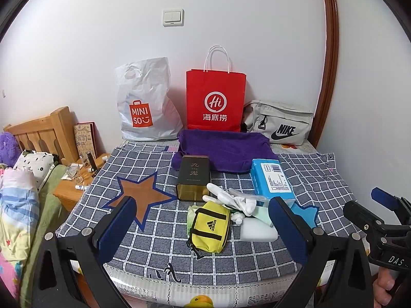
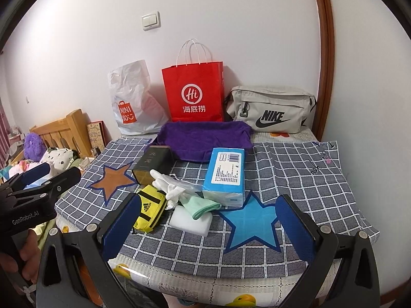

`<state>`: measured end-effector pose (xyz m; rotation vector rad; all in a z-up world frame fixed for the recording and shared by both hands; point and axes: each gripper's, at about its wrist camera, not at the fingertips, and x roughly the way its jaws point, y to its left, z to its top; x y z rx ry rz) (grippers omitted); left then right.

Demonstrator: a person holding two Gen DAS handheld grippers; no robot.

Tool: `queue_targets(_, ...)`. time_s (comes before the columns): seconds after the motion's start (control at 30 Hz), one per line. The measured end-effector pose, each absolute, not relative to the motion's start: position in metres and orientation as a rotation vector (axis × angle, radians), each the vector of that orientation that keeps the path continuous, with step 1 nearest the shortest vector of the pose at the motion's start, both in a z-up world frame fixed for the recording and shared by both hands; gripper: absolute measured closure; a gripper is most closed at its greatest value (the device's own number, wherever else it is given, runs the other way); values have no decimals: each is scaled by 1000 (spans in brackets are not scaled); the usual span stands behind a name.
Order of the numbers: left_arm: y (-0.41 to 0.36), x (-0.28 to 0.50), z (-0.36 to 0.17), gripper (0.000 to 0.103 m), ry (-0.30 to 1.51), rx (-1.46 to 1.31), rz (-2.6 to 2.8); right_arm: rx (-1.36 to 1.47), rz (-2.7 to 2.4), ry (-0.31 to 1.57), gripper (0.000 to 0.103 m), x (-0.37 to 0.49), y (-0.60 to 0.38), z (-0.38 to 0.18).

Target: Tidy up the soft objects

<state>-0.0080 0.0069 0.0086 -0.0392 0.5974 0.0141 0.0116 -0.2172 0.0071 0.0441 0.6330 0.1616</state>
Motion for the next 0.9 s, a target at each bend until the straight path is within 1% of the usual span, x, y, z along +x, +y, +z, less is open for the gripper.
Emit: queue_targets(0.9, 10, -10, 11, 0, 599, -40, 14, 39, 166, 621, 1, 8, -215, 9)
